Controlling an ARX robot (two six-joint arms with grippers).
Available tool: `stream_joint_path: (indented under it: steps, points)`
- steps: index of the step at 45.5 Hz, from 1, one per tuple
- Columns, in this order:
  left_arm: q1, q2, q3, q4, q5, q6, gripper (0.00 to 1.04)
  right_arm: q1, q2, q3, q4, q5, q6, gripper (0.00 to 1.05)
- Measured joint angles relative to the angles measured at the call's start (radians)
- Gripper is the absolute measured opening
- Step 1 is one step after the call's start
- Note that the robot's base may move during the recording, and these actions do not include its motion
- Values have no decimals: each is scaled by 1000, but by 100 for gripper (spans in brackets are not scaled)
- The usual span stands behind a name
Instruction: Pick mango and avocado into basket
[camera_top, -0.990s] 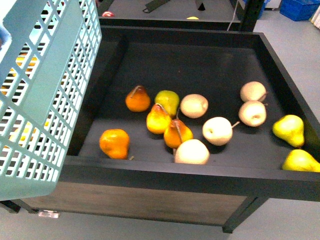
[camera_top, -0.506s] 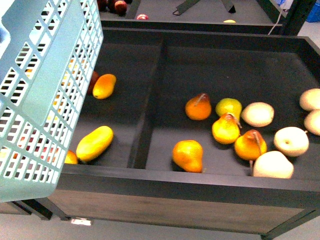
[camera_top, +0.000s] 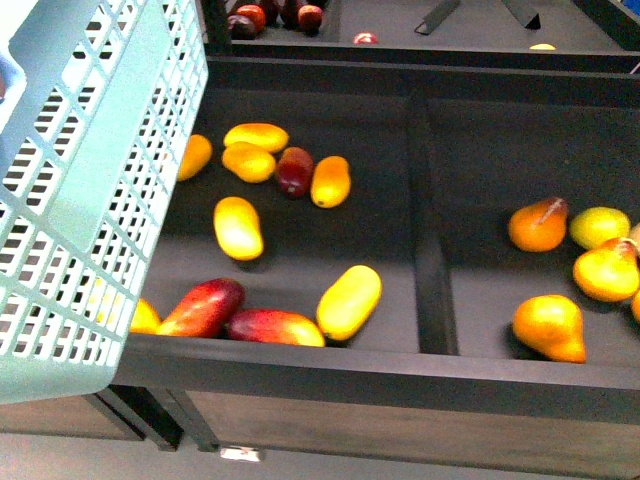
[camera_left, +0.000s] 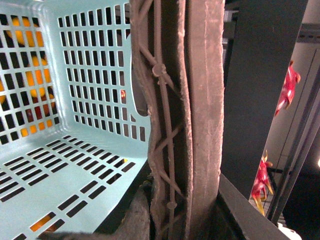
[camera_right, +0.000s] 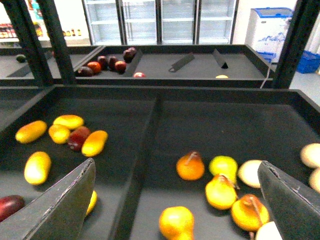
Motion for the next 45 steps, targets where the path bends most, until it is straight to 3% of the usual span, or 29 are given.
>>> stream_joint_path:
  steps: [45]
  points:
    - [0, -2, 0, 0, -2, 1, 21, 0, -1, 0, 0, -2, 0, 96]
